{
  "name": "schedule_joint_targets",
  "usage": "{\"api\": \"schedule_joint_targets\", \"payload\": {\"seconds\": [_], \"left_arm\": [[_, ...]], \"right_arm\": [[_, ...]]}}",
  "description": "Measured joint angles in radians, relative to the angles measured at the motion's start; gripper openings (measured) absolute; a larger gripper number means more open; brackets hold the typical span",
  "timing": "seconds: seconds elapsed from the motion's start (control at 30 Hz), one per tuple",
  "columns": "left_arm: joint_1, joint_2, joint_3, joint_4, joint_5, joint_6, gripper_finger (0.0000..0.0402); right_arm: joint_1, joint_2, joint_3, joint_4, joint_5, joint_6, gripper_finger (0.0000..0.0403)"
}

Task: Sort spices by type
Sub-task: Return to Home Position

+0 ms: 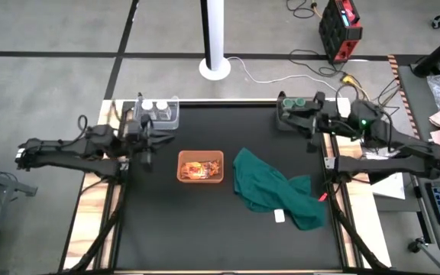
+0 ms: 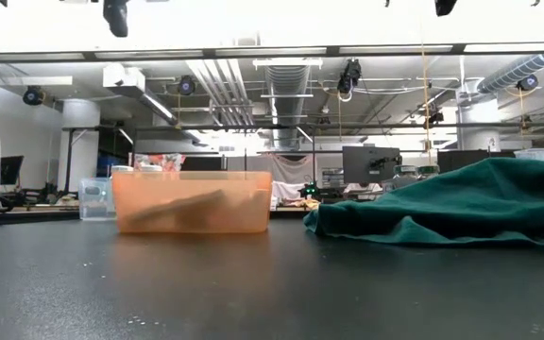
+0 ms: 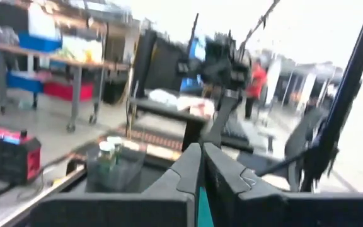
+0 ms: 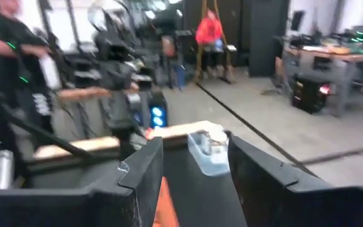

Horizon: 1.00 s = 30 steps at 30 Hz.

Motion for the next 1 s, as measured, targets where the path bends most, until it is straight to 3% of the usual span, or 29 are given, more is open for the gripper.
{"api": "schedule_joint_targets", "payload": {"seconds": [0.2, 0.4, 0.5, 0.87, 1.0], "left_arm": [[0.001, -0.153, -0.109, 0.077, -0.005, -0.006, 0.0002], [0.006, -0.285, -0.198, 0.024, -0.054, 0.062, 0.0002], [0.006, -0.367, -0.262, 0.03, -0.058, 0.045, 0.0002], [0.007, -0.585, -0.555, 0.233, -0.024, 0.052, 0.0002], [0.008, -0.602, -0.574, 0.202, -0.036, 0.1, 0.0002]], "right_arm": [[0.002, -0.117, -0.13, 0.175, -0.054, 0.042, 0.0173], [0.002, -0.223, -0.222, 0.108, -0.067, -0.236, 0.0165], [0.001, -0.293, -0.284, 0.114, -0.067, -0.283, 0.0158], [0.001, -0.603, -0.572, 0.133, -0.067, -0.129, 0.0139], [0.002, -0.588, -0.678, 0.222, -0.065, -0.074, 0.0137]]}}
